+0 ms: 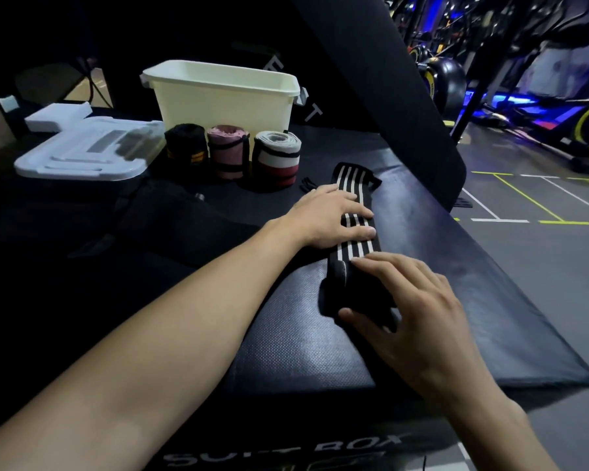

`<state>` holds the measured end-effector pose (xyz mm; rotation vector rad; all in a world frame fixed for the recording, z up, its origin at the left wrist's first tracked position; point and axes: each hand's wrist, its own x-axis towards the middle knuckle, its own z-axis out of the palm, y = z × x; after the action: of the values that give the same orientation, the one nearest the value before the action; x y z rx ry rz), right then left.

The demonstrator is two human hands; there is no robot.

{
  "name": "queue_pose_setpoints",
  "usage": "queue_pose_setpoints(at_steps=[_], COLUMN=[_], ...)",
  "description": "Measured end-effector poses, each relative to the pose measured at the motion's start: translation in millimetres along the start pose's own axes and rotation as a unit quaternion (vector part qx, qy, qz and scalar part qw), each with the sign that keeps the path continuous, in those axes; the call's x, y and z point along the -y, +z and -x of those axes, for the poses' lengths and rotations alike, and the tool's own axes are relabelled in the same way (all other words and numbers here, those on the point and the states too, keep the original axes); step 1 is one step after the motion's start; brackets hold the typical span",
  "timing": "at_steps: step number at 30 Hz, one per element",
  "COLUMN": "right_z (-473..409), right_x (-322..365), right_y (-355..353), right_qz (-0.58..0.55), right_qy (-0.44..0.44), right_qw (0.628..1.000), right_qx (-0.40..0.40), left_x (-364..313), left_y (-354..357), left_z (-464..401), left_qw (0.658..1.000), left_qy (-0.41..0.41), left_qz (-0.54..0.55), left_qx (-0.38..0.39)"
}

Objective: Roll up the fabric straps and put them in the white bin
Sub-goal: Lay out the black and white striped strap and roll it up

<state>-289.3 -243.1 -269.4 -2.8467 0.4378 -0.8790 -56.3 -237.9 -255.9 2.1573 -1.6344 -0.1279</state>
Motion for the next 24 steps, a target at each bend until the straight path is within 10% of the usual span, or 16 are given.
queue_pose_setpoints(at_steps=[24], right_z=[-44.4], right_x=[-15.4], right_y=[-7.2], right_qz=[-0.018], right_qy=[0.039], right_qw=[0.991], right_qx=[0.13], left_x=[25.6], left_y=[8.6], left_z=[-12.6], left_qw=[0.995], left_qy=[0.06], left_qz=[0.07], left_qx=[-0.036])
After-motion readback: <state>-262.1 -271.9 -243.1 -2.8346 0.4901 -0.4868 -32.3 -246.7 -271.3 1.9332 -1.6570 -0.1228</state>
